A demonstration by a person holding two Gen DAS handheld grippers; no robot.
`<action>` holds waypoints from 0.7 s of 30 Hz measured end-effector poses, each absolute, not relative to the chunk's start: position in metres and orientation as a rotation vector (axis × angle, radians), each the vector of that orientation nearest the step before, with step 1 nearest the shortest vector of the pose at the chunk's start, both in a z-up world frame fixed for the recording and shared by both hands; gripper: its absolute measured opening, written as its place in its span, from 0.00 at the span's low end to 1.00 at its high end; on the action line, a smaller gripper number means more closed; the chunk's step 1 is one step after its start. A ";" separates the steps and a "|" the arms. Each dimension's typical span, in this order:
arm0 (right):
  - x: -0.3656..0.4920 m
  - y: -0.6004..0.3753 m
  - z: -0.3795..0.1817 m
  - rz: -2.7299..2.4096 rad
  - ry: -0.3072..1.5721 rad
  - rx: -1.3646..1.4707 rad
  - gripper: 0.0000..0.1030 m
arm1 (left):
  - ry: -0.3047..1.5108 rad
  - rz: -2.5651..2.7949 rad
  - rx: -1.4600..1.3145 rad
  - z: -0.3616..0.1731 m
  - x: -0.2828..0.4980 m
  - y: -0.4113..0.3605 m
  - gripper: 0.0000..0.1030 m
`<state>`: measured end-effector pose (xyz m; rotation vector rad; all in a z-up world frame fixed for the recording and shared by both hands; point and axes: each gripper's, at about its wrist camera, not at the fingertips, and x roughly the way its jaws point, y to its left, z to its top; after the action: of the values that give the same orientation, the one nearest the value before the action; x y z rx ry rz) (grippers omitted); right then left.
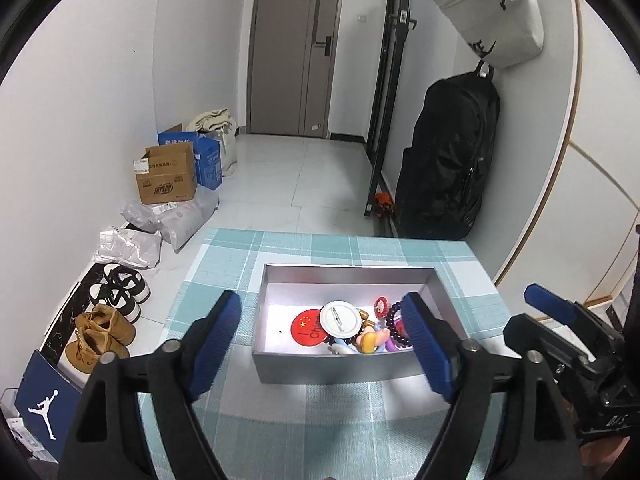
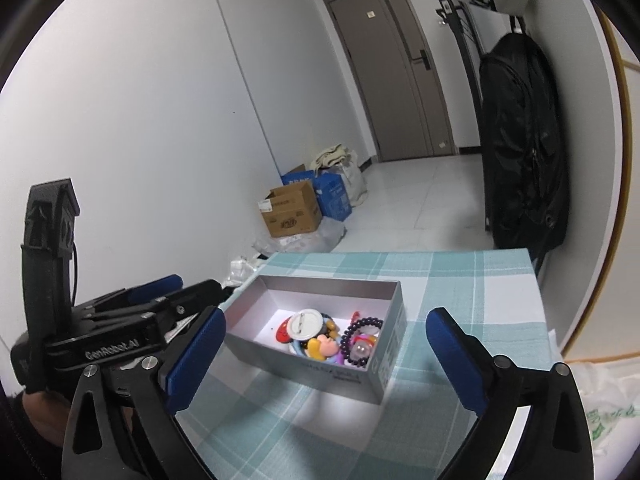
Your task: Organize jewelry
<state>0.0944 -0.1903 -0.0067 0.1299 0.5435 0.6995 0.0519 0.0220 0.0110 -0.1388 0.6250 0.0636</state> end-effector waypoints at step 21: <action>0.065 -0.191 -0.004 0.699 0.520 0.079 1.00 | 0.620 0.107 -0.127 0.008 0.022 0.020 0.83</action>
<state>0.0649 -0.1911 -0.0035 0.0789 0.5200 0.6993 0.0217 0.0201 0.0077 -0.1273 0.6198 0.1071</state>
